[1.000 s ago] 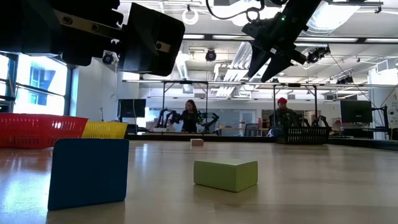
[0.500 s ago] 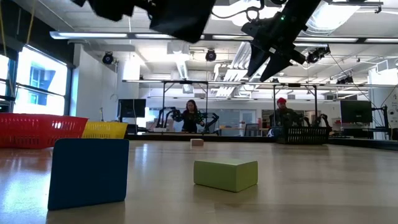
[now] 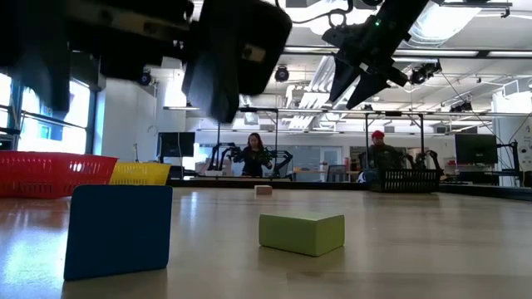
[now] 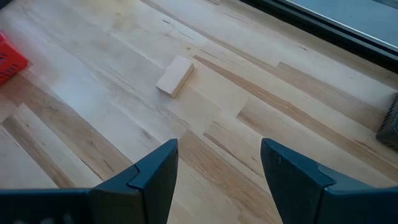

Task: Sort & place blocks by color
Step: Put the blue block into the red bin

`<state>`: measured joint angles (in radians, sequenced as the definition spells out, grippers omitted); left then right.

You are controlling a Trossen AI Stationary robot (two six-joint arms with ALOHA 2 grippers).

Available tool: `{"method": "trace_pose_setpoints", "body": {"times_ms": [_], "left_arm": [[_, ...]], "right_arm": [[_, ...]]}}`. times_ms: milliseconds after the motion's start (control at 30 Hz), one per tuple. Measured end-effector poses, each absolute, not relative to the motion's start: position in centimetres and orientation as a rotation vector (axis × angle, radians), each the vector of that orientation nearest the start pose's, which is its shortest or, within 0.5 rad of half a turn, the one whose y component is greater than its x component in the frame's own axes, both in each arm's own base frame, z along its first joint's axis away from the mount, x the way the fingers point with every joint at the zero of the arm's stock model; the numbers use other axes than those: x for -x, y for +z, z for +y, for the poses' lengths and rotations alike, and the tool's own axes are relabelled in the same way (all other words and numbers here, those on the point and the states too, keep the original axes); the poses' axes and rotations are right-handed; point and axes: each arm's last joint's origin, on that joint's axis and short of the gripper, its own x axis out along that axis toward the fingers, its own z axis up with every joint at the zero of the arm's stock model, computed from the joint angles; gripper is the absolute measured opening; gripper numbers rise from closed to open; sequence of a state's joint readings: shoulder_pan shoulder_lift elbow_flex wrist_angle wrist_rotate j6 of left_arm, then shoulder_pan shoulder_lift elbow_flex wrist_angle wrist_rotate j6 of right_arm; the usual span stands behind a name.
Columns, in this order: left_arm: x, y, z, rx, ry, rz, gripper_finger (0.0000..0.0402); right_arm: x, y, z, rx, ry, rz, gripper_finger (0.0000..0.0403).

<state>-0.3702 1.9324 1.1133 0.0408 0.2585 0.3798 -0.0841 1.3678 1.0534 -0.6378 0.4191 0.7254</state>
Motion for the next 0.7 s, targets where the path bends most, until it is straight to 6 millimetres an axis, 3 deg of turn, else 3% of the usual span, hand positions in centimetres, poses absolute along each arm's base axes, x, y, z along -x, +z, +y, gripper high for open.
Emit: {"method": "trace_pose_setpoints", "body": {"times_ms": [400,700], "left_arm": [[-36.7,11.4,-15.0,-0.387,-0.752,0.737,0.0227],[-36.7,11.3,-15.0,-0.399,-0.758,0.734,0.0227]], "right_arm": [[-27.2,26.7,-3.5,-0.5,-0.773,0.724,0.0215],[-27.2,26.7,-3.5,-0.5,-0.773,0.723,0.0215]]}}
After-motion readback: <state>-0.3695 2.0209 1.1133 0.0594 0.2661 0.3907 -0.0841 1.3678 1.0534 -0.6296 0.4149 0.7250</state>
